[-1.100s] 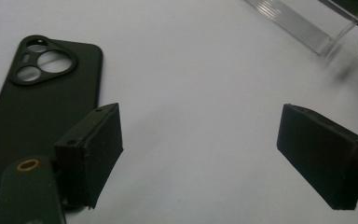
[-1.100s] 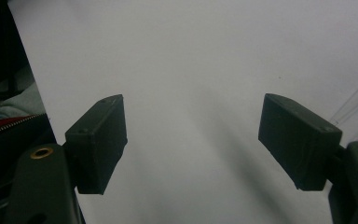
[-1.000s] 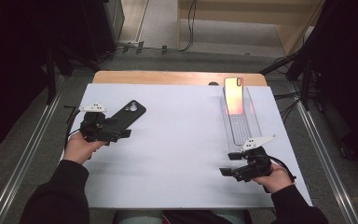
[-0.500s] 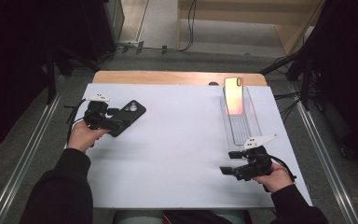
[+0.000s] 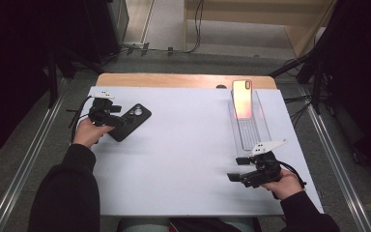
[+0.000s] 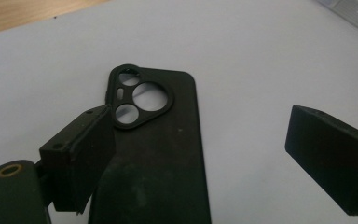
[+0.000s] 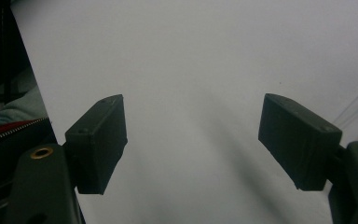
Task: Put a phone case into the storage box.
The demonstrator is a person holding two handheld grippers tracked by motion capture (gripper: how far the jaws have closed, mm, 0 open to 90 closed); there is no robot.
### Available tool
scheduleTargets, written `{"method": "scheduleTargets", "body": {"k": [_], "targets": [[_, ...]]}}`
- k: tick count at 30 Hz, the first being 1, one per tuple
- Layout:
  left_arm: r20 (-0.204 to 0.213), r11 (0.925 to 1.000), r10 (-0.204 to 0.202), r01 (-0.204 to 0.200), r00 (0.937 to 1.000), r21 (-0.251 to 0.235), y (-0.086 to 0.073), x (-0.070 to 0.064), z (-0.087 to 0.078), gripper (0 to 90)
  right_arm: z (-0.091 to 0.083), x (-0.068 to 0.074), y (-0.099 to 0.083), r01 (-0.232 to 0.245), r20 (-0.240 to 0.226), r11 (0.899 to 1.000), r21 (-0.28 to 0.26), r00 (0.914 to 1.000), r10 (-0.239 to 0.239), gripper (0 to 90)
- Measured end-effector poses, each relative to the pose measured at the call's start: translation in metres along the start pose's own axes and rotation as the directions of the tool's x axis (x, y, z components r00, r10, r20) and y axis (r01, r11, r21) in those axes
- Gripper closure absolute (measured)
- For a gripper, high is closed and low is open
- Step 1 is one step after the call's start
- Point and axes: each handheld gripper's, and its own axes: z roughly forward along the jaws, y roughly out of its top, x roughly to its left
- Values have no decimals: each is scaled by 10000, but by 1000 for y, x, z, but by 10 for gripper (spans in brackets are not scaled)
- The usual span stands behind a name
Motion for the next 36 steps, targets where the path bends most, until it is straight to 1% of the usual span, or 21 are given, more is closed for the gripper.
{"method": "scheduleTargets", "body": {"k": [1, 2, 3, 5, 7, 10, 14, 15, 17, 21, 22, 24, 26, 27, 29, 30, 31, 33, 35, 36], "targets": [[110, 9998, -167, 166, 9998, 65, -1, 3, 1, 88, 0, 0, 0, -5, 5, 10000, 1, 10000, 5, 218], [100, 9997, -238, 237, 9997, 92, -2, 5, 3, 93, 0, 0, 0, -32, 18, 10000, 0, 10000, 32, 219], [-25, 9996, -196, 197, 9998, 183, -4, 7, 4, 93, 0, 0, 0, -54, 26, 10000, 0, 10000, 54, 218], [-106, 9997, -136, 138, 9999, 186, -6, 9, 7, 94, 1, -1, 0, -121, 71, 9999, -15, 9999, 122, 219], [-268, 9997, -46, 52, 9996, 226, -7, 10, 9, 94, 2, -1, 1, -72, 53, 10000, 7, 10000, 72, 219], [-358, 9991, 37, -22, 9994, 418, -8, 11, 14, 94, 2, 1, 1, -69, 53, 10000, 51, 10000, 69, 218], [-296, 9981, -7, 25, 9996, 608, -11, 10, 21, 94, 2, 1, 0, -88, 67, 9999, 63, 9999, 88, 218], [-392, 9977, 90, -63, 9992, 682, -11, 10, 22, 94, 2, 1, 0, -89, 77, 9999, 49, 9999, 88, 218], [-454, 9969, 232, -197, 9987, 764, -12, 10, 25, 94, 2, 1, 0, -61, 69, 10000, 6, 10000, 61, 218], [-533, 9978, 153, -118, 9985, 650, -13, 10, 28, 94, 1, 1, 0, -55, 99, 10000, 50, 9999, 54, 218], [-656, 9976, 126, -81, 9978, 686, -14, 11, 30, 94, 1, 1, 0, -46, 93, 10000, 55, 9999, 45, 218], [-688, 9968, 154, -99, 9975, 791, -15, 11, 32, 94, 1, 1, 0, -42, 84, 10000, 48, 10000, 41, 219], [-862, 9951, 241, -156, 9960, 972, -17, 11, 35, 93, 1, 2, 0, -44, 81, 10000, 55, 10000, 44, 219], [-863, 9950, 215, -128, 9960, 992, -19, 12, 36, 93, 1, 1, 0, -46, 77, 10000, 67, 10000, 46, 218], [-859, 9967, 157, -88, 9962, 804, -21, 12, 36, 92, 2, 2, 0, -72, 61, 9999, 73, 10000, 72, 218], [-860, 9968, 161, -93, 9962, 789, -21, 12, 36, 93, 2, 2, 0, -91, 68, 9999, 95, 9999, 90, 219], [-902, 9966, 249, -177, 9956, 803, -21, 12, 37, 92, 2, 2, 0, -51, 60, 10000, 83, 10000, 51, 218], [-1095, 9946, 577, -477, 9923, 921, -22, 9, 38, 93, 2, 2, 0, -79, 61, 9999, 108, 10000, 79, 219], [-1368, 9940, 764, -648, 9876, 875, -24, 5, 40, 93, 2, 2, 0, -68, 68, 9999, 109, 10000, 67, 218], [-1423, 9941, 805, -692, 9865, 830, -25, 4, 40, 93, 2, 2, 0, -74, 74, 9999, 102, 9999, 73, 218]]}}
